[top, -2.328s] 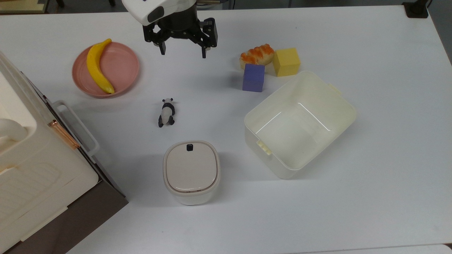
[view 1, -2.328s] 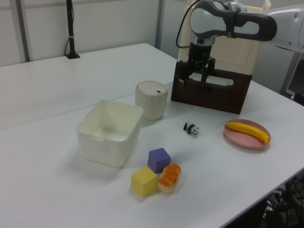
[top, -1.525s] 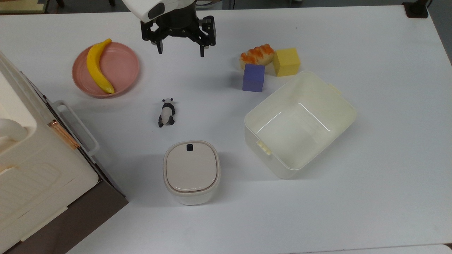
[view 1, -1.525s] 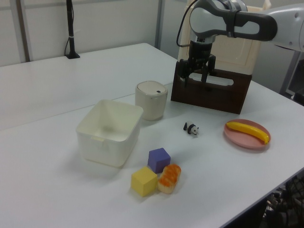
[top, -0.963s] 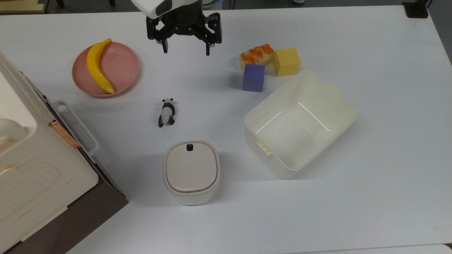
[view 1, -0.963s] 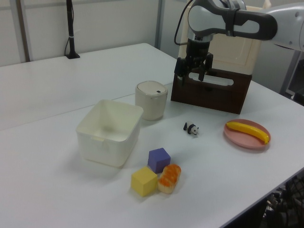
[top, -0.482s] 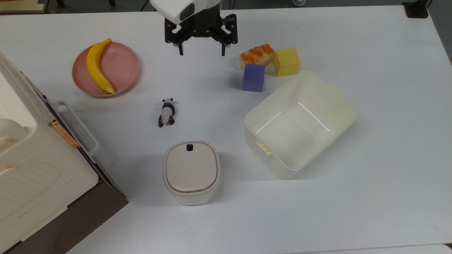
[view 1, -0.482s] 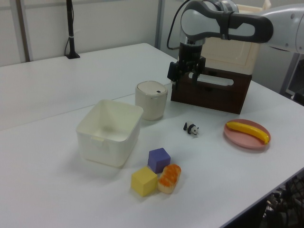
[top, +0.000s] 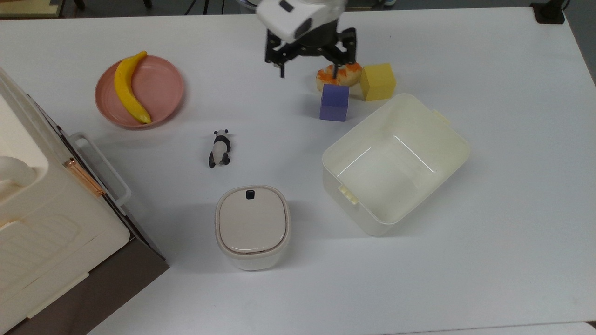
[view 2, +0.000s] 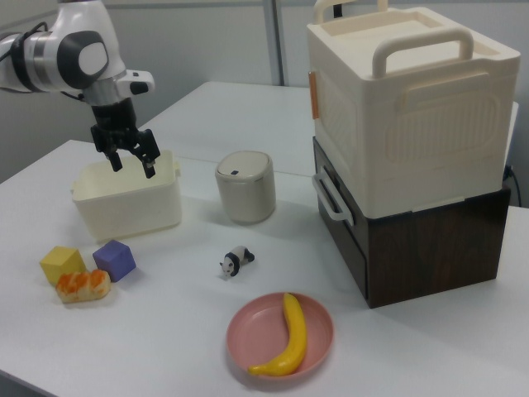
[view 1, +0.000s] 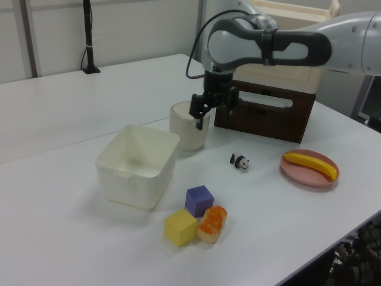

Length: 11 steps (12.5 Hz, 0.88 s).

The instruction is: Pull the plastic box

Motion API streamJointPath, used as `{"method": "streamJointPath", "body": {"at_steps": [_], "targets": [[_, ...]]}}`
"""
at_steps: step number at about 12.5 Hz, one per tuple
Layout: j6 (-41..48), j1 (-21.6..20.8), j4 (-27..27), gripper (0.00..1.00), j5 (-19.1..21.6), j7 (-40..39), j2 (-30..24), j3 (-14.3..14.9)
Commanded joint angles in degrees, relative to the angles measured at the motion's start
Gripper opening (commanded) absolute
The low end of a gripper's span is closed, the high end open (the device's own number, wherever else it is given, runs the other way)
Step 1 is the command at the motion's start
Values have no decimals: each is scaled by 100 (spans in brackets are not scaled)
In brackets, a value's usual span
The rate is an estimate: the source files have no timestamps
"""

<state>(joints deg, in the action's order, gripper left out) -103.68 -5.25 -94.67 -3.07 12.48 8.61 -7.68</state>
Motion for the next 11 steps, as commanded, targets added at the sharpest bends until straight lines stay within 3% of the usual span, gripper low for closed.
{"method": "streamJointPath", "body": {"at_steps": [1, 5, 9, 11], "targets": [[-1168, -292, -104, 100, 79, -672, 481, 83], [-1531, -608, 449, 100, 52, -1703, 1379, 100], [-2095, -881, 467, 100, -9, -1767, 1477, 100], [-1921, -855, 467, 100, -97, -2334, 1180, 118]]}}
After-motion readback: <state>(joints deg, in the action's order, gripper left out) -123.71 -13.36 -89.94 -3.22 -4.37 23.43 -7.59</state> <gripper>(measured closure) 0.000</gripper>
